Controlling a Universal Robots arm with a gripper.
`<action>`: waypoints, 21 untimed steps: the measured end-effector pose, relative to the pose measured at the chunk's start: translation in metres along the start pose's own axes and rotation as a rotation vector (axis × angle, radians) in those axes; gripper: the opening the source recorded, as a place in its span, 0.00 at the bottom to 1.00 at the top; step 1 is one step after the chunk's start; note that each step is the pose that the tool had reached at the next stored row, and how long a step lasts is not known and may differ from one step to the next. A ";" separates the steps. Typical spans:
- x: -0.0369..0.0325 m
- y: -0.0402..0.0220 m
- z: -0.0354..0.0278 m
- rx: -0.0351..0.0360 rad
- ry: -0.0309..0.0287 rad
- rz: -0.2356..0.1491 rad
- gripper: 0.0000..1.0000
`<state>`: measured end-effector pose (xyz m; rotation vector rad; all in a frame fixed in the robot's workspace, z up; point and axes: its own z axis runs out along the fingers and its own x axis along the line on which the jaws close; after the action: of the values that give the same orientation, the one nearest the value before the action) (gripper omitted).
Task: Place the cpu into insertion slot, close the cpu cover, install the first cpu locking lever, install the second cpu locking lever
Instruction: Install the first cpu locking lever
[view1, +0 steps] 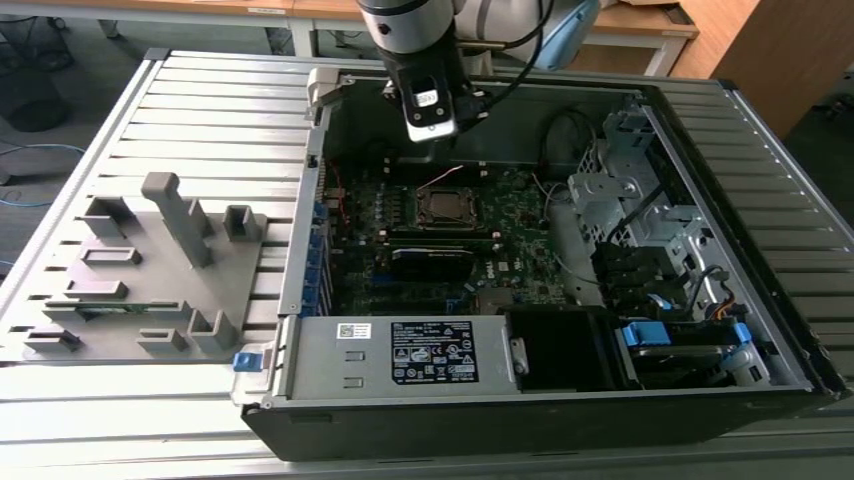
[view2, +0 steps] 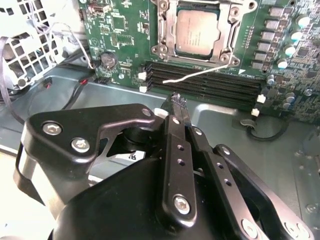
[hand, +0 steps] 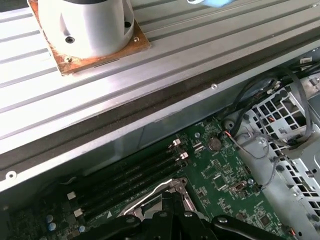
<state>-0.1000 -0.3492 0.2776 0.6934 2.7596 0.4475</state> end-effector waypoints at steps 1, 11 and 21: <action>0.0003 -0.0003 0.0011 -0.0001 -0.0001 0.000 0.10; 0.0018 -0.0032 0.0089 0.0112 -0.0229 0.059 0.10; 0.0018 -0.0034 0.0099 0.0008 -0.0079 0.067 0.10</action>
<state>-0.0998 -0.3488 0.2670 0.7883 2.7359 0.4566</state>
